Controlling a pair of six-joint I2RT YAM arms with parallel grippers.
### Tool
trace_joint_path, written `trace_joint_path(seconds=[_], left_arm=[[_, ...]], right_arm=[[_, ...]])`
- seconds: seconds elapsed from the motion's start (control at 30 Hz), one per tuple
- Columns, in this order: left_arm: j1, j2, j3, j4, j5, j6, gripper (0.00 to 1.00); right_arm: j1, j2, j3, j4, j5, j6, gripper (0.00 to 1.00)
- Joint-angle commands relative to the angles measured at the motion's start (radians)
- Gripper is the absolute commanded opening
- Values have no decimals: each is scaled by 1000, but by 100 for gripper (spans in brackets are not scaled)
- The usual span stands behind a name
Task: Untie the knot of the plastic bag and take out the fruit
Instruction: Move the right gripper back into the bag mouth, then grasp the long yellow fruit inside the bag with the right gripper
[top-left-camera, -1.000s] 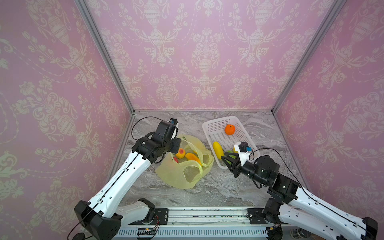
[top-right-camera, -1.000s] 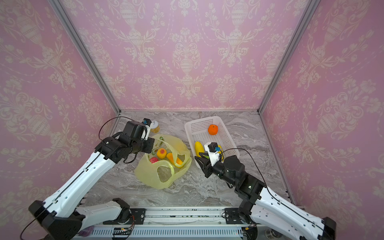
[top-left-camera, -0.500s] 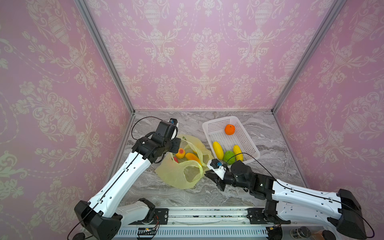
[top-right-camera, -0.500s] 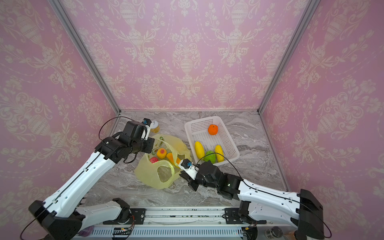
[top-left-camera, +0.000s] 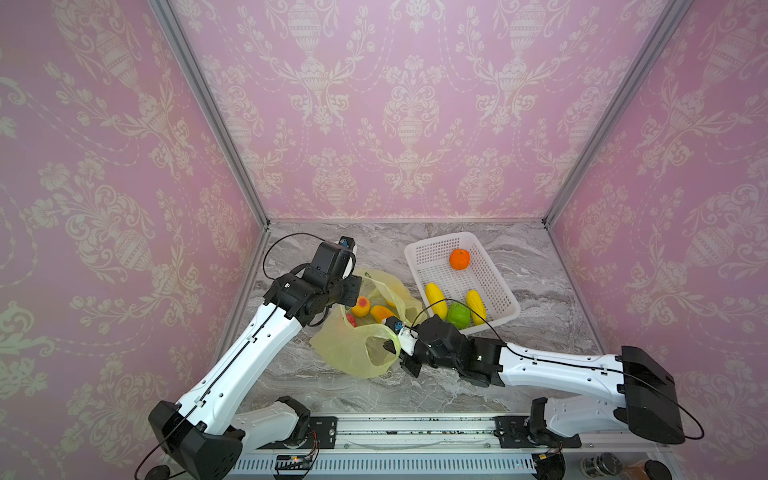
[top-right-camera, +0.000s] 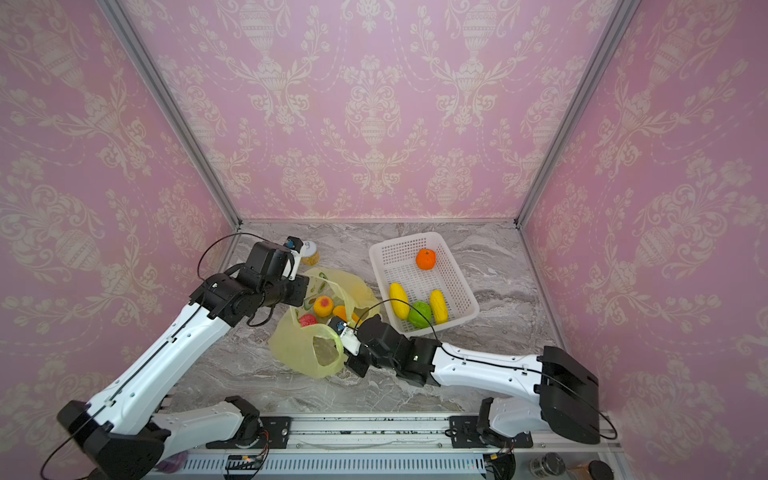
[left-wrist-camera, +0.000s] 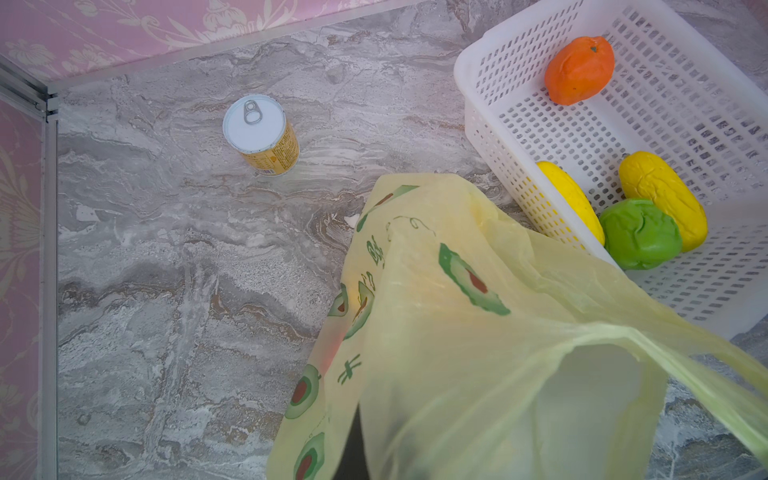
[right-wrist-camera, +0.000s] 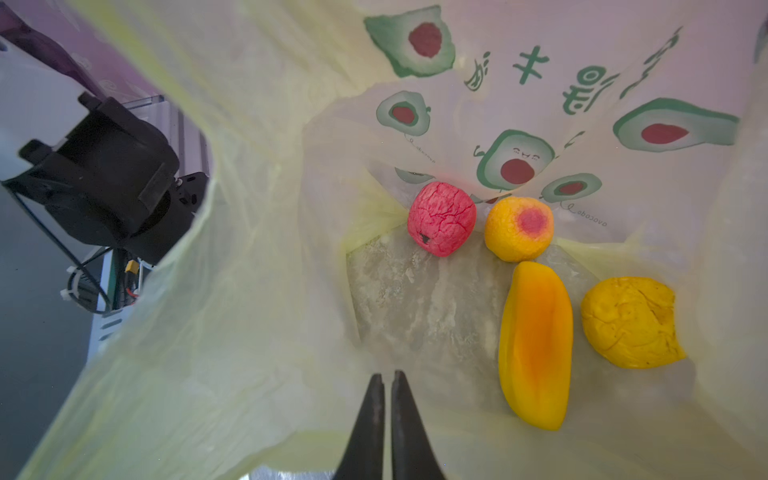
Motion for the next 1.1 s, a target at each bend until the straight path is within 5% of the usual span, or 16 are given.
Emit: trace_joint_path(seconds=[0.0, 0.27, 0.4, 0.6, 1.07], left_arm=[[10, -1, -10, -16, 20, 15, 0], [10, -26, -16, -10, 19, 15, 0], [10, -28, -16, -11, 25, 15, 0], [11, -30, -17, -9, 27, 15, 0], [10, -28, -16, -9, 30, 15, 0]], right_arm=[[6, 82, 86, -13, 18, 30, 11], [6, 347, 300, -125, 128, 55, 21], [4, 453, 412, -189, 243, 66, 42], [-12, 577, 545, -319, 380, 100, 61], [-86, 689, 622, -485, 510, 216, 85]])
